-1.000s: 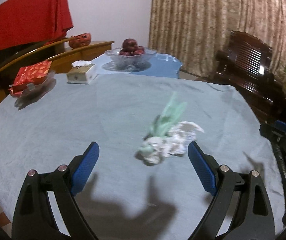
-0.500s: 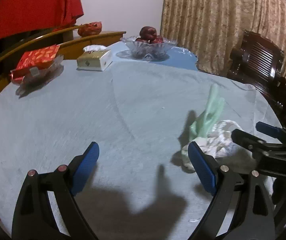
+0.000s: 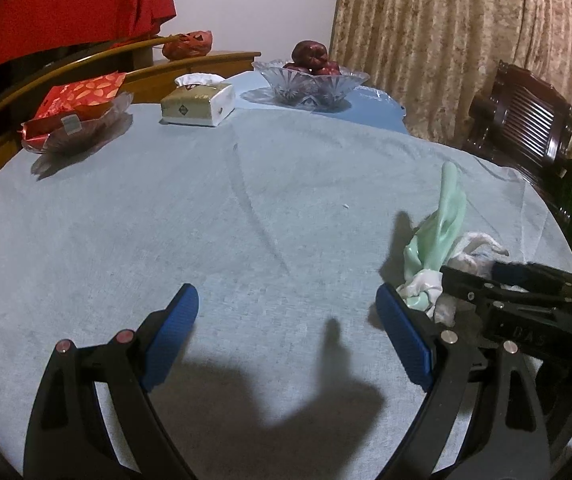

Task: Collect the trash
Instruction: 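Grasp the white tissues with the right tool while the left tool grasps the green glove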

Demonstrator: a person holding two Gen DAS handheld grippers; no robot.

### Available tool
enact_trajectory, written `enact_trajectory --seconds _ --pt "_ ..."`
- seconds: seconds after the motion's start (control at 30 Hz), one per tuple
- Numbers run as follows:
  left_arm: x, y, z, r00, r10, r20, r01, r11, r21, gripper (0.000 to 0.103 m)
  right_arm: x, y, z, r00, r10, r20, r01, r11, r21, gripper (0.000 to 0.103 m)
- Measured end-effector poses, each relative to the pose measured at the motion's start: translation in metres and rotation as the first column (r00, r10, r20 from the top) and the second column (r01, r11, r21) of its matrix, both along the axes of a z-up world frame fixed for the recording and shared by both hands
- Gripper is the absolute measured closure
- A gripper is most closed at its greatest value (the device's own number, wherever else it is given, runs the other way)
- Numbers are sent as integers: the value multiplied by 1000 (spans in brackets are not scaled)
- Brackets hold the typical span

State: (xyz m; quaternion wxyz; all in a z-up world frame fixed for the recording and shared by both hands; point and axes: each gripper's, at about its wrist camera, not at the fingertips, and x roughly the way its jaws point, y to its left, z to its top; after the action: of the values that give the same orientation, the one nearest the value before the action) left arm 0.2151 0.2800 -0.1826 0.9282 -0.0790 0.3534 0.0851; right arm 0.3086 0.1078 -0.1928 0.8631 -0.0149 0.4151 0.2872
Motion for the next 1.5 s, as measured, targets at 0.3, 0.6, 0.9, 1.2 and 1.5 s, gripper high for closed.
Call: enact_trajectory --seconds 0.3,0.6,0.9,1.2,1.5 --pt "5 -18 5 999 -43 7 43 999 3 15 -16 -29 18 1000 -23 9 22 997 75 81" --pt "19 -48 0 994 -107 -8 107 994 -11 15 -16 -85 27 990 -137 37 136 990 30 80" --pt "49 -67 -17 986 -144 -87 143 990 -22 19 -12 -99 19 987 -158 34 157 987 9 80" --pt "77 -78 -19 973 -201 -114 195 979 -63 46 -16 -105 17 986 -166 29 166 986 15 80" --pt "55 -86 -12 973 -207 -101 196 975 -108 76 -19 -111 30 980 -193 47 192 981 29 80"
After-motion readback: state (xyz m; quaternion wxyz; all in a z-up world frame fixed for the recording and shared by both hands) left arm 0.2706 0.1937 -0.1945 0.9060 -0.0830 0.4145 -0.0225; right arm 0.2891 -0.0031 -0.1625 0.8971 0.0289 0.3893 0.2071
